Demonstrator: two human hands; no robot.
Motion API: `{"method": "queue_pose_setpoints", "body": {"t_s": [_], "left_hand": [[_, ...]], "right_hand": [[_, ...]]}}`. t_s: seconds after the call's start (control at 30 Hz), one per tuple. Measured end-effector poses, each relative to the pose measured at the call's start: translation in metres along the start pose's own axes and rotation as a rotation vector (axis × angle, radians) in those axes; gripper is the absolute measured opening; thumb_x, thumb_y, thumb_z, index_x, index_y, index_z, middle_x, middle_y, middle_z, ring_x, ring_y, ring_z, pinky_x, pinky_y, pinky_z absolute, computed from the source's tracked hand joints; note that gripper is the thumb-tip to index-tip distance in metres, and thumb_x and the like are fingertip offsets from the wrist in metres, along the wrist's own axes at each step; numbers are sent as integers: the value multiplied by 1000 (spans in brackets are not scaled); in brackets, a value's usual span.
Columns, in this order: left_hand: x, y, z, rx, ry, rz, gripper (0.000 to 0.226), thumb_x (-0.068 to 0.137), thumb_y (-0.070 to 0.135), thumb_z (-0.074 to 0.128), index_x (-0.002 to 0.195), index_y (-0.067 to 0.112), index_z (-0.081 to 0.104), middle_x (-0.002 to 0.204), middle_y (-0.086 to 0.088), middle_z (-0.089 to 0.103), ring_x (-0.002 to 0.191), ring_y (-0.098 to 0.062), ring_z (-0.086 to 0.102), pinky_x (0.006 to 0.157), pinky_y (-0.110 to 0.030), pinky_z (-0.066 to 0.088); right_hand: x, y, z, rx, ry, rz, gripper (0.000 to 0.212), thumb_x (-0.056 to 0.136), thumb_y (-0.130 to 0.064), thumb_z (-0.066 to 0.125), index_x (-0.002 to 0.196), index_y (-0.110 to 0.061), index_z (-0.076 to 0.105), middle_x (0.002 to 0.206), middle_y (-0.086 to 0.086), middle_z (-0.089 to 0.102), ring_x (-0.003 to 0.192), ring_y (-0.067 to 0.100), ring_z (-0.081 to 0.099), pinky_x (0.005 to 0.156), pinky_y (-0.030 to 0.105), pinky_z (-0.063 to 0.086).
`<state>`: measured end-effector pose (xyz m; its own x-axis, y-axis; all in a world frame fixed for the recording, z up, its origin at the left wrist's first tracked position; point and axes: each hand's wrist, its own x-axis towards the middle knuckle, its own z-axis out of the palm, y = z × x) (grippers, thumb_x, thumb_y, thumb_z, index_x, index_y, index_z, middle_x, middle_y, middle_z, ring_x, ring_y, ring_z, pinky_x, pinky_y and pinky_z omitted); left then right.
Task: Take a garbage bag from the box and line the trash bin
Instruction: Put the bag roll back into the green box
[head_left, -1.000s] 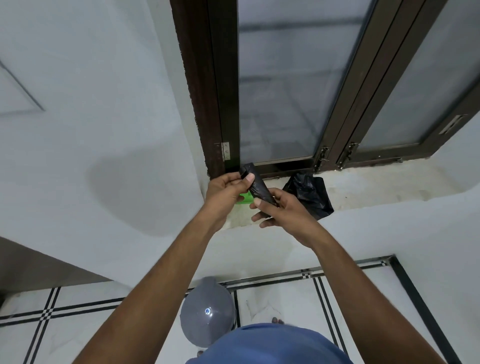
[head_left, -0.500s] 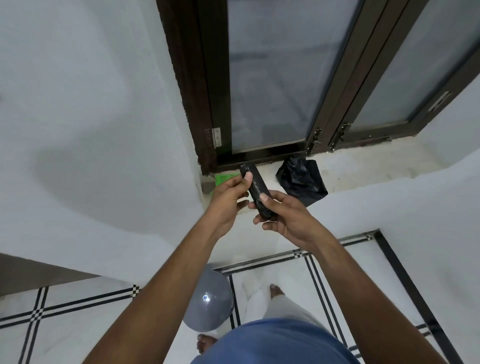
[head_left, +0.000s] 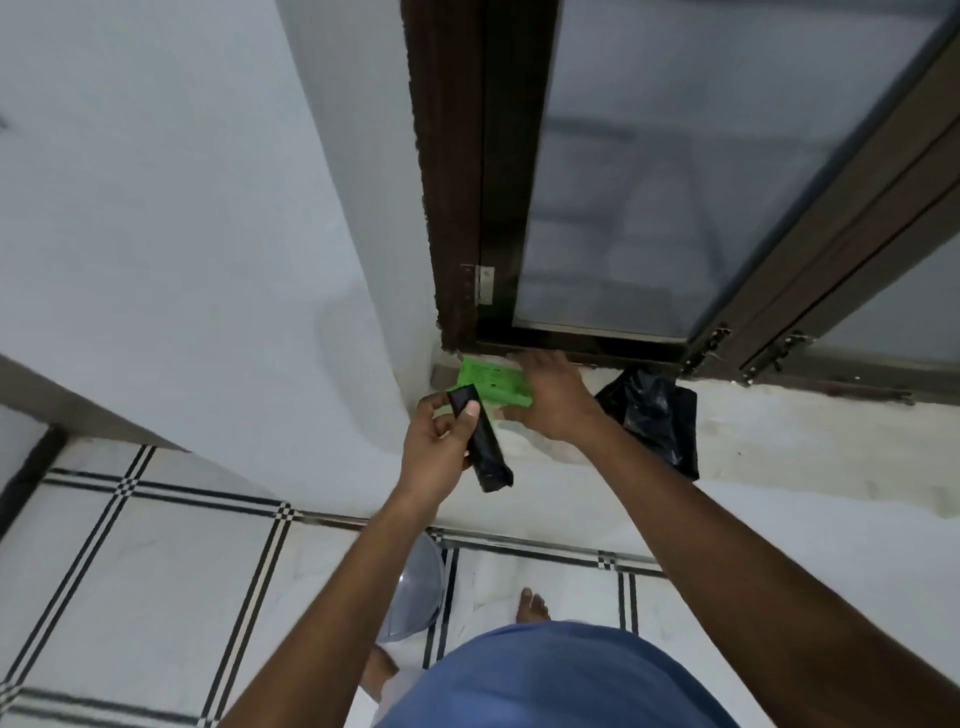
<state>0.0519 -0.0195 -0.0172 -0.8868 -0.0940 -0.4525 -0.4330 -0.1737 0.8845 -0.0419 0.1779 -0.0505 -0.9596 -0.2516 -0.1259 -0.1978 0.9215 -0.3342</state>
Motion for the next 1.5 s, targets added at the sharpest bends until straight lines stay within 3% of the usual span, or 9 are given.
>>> {"method": "queue_pose_setpoints", "body": {"t_s": [0.1,0.23,0.4,0.7,0.8,0.97,1.13,1.33,1.5], "left_hand": [[-4,-3,-7,59,97,69,20,106,33,76,124,31,65,111,-19,80,112,-31,79,101,-60,65],[-11,4,-6,113,131,134,37,92,53,77,123,37,67,115,-8,80,111,-26,80,101,-59,65],[-14,33,6,140,90,239,42,94,53,75,130,35,64,119,-3,79,114,-21,79,102,-57,65],[-15,107,32,265,-56,522,33,109,33,71,139,27,60,125,2,80,119,-20,78,106,-53,64],[-15,124,41,279,-43,635,36,110,30,70,142,25,56,127,4,79,118,-14,78,104,-47,66],[-12,141,47,287,-21,691,41,111,25,69,147,15,54,120,23,72,109,8,74,102,-36,66],[-6,143,41,291,5,667,44,110,32,70,148,20,53,135,4,77,122,-22,77,106,-45,64],[-1,144,32,345,-34,644,43,109,39,70,147,28,53,138,7,76,125,-19,75,106,-47,65],[4,129,31,396,-98,648,42,109,34,71,146,25,51,138,5,77,125,-17,75,108,-45,64]], "right_hand": [[21,3,17,-88,6,-101,80,94,-51,78,161,-18,51,152,11,63,142,37,50,109,44,42],[12,13,20,169,174,-112,99,94,-35,78,174,-23,21,132,16,70,108,40,71,83,48,61],[-4,13,12,339,158,-152,104,104,-28,72,173,-43,-5,153,12,41,113,47,68,87,58,63],[-24,-1,6,519,156,-78,101,88,-9,81,168,-33,22,147,3,37,137,33,55,109,43,55],[-31,-7,11,643,169,6,90,90,-31,81,160,-42,25,153,-6,39,137,23,56,108,39,53],[-41,-31,10,834,251,104,30,108,-65,53,132,-52,41,138,-11,61,125,13,62,97,36,51],[-42,-40,14,858,305,151,37,104,-71,54,120,-39,45,129,-6,68,117,16,67,96,51,60],[-48,-45,23,871,304,132,52,105,-38,69,142,-36,32,140,-6,64,124,20,69,98,44,62],[-50,-49,29,851,314,131,84,103,-42,70,165,-43,13,139,-10,73,117,13,73,94,37,62]]}}
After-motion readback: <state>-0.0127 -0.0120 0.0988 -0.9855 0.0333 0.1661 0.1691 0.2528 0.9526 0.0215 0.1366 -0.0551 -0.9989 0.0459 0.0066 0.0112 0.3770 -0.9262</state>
